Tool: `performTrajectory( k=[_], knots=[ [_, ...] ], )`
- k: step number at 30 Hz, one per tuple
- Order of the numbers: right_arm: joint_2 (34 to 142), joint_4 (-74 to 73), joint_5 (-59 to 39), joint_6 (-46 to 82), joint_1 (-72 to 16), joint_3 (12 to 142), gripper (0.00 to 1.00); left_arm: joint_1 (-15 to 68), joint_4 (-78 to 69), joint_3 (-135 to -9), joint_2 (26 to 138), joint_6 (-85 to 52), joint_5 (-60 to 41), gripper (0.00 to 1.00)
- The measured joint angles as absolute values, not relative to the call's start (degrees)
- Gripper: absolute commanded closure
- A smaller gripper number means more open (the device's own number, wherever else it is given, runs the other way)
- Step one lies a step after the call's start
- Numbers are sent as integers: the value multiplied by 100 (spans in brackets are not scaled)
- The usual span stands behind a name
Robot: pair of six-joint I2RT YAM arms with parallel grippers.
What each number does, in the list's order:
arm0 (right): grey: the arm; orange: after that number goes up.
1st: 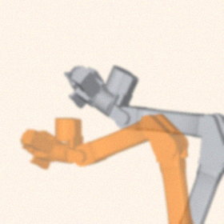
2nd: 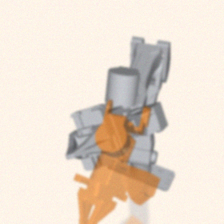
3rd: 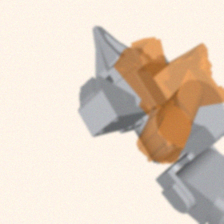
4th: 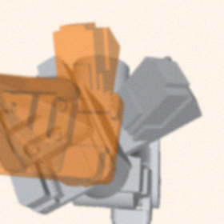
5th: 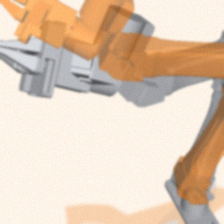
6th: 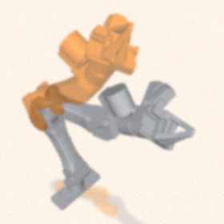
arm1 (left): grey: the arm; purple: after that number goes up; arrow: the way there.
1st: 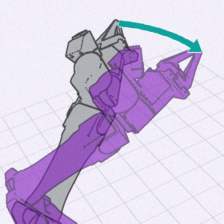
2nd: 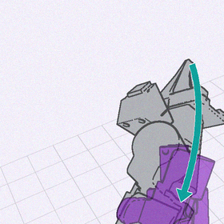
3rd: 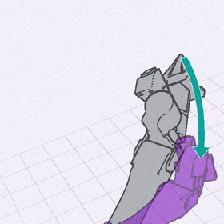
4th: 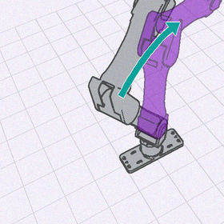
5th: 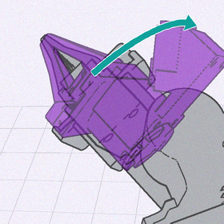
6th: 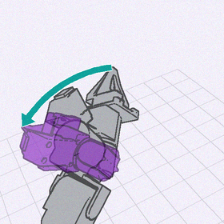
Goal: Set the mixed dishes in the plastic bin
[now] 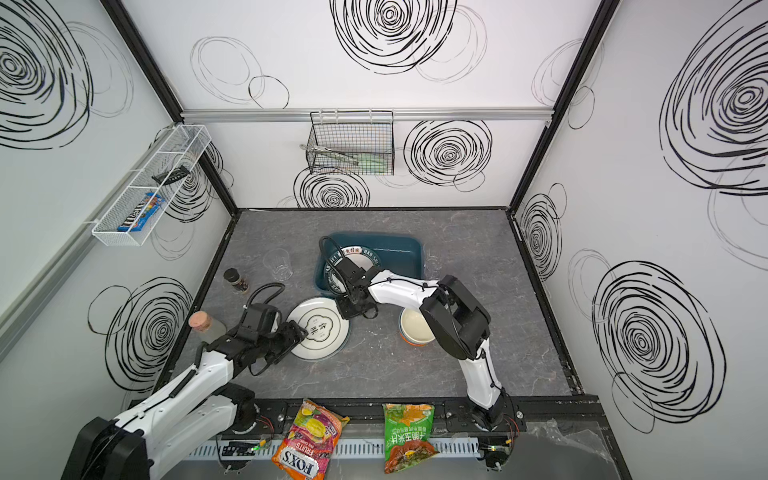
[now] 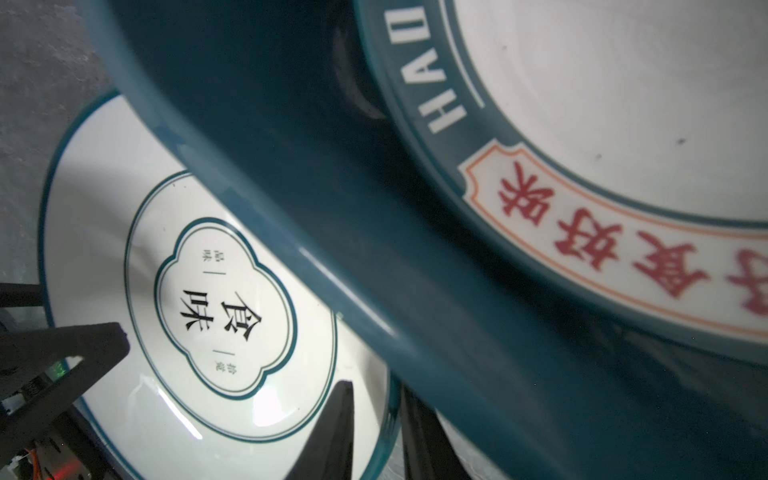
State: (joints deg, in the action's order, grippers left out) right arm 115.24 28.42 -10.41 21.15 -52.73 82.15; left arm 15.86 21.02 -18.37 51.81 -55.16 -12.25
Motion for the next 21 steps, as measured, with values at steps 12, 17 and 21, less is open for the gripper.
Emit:
performTrajectory(
  k=[12,17,21],
  knots=[
    [11524,2891,-991,2112,-5275,8235,70,1586,2421,-1837,4982,-5605,-1000,33],
    [11524,2971,-967,2110,-5277,8235,69,1586,2477,-1837,4707,-5655,-952,33],
    [11524,2971,-978,2112,-5277,8235,70,1586,2449,-1824,4532,-5684,-967,35]
  ],
)
